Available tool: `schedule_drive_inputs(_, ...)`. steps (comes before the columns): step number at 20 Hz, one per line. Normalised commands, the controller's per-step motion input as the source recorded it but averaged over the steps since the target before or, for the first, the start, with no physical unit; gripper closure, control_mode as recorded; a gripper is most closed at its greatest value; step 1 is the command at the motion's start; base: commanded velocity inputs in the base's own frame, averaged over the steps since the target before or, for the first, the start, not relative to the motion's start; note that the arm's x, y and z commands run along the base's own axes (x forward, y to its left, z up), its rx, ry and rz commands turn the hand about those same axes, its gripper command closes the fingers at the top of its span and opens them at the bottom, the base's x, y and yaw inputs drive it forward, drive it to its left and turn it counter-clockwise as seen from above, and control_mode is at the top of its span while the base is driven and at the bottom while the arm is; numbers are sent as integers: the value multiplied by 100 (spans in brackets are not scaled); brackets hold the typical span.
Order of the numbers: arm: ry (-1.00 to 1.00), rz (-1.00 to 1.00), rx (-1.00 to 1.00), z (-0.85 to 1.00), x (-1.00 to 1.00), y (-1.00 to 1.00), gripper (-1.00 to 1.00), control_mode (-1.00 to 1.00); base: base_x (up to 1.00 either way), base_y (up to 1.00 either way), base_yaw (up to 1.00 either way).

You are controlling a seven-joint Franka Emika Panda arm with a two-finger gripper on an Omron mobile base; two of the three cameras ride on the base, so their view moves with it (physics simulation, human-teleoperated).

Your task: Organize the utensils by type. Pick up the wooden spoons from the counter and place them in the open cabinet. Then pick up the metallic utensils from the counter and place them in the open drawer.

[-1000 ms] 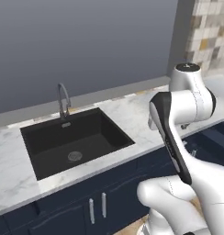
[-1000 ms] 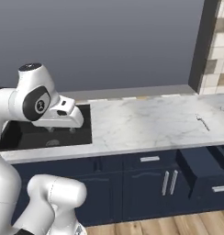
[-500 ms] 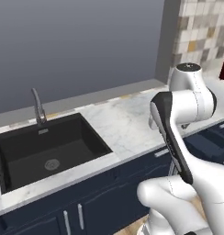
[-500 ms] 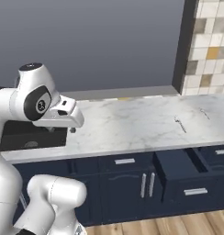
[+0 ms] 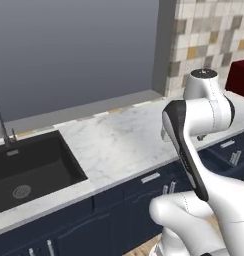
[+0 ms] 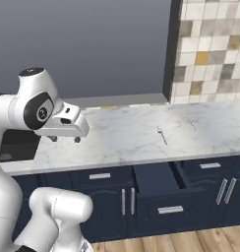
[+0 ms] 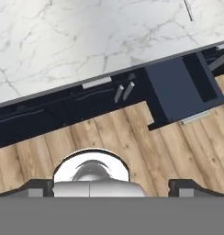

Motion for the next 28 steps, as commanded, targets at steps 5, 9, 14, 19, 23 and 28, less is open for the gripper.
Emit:
schedule_drive_inputs(5,0,0,0,0,0,0,-100,100,13,-94,0)
schedule_drive_inputs(9,0,0,0,0,0,0,-100,100,6,-100,0)
schedule_drive_inputs(14,0,0,0,0,0,0,-100,100,0,-100,0)
schedule_drive_inputs(19,0,0,0,0,0,0,-100,100,0,-100,0)
schedule_drive_inputs(23,0,0,0,0,0,0,-100,100,0,-100,11)
schedule_drive_inputs(28,0,0,0,0,0,0,-100,100,0,-90,37)
